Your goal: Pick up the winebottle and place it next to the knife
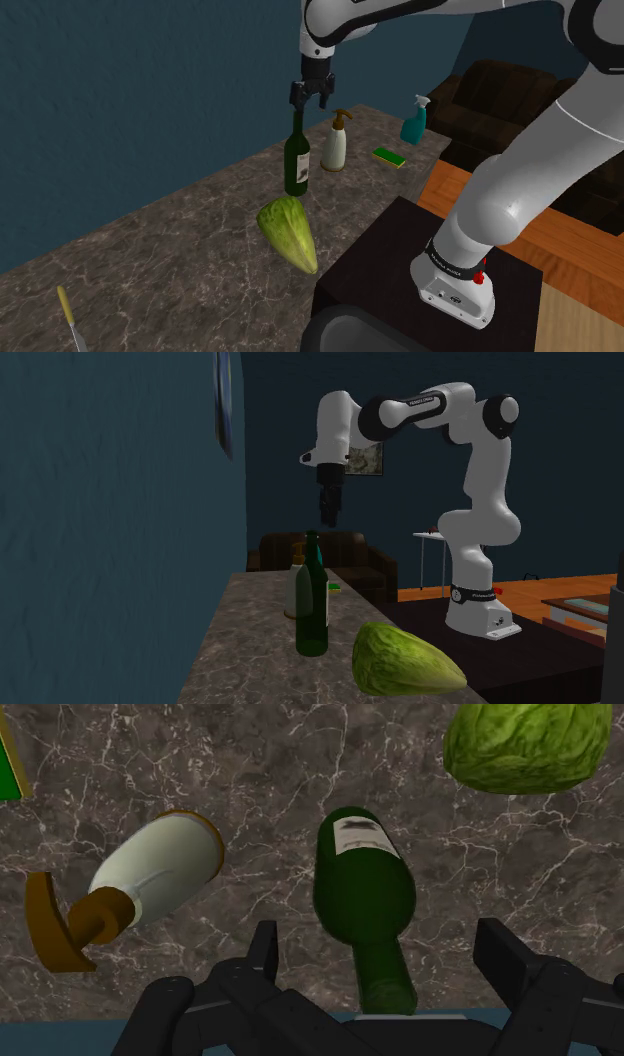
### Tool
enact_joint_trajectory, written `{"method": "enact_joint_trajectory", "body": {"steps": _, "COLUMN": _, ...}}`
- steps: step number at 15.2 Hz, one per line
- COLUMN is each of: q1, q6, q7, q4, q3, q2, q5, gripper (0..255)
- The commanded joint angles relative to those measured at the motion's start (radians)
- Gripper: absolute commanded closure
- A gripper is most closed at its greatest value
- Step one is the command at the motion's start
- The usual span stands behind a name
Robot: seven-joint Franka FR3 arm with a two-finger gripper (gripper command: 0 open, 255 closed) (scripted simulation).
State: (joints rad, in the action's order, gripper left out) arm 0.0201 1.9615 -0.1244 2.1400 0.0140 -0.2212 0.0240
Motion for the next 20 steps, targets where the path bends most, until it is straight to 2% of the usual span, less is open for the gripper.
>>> {"method": "enact_joint_trajectory", "body": {"steps": 1, "q1": 0.003, "q6": 0.03, "q7": 0.01, "q4": -0.064, "q3": -0.001, "q2": 0.071, "q5": -0.012, "gripper": 0}}
{"method": "enact_joint_trajectory", "body": {"steps": 2, "q1": 0.004, "q6": 0.042, "q7": 0.014, "q4": -0.091, "q3": -0.001, "q2": 0.1, "q5": -0.018, "gripper": 0}}
{"method": "enact_joint_trajectory", "body": {"steps": 10, "q1": 0.004, "q6": 0.141, "q7": 0.013, "q4": -0.025, "q3": -0.001, "q2": 0.133, "q5": -0.017, "gripper": 0}}
{"method": "enact_joint_trajectory", "body": {"steps": 18, "q1": 0.004, "q6": 0.141, "q7": 0.013, "q4": -0.025, "q3": -0.001, "q2": 0.133, "q5": -0.017, "gripper": 0}}
{"method": "enact_joint_trajectory", "body": {"steps": 19, "q1": 0.004, "q6": 0.141, "q7": 0.013, "q4": -0.025, "q3": -0.001, "q2": 0.133, "q5": -0.017, "gripper": 255}}
{"method": "enact_joint_trajectory", "body": {"steps": 20, "q1": 0.004, "q6": 0.141, "q7": 0.013, "q4": -0.025, "q3": -0.001, "q2": 0.133, "q5": -0.017, "gripper": 255}}
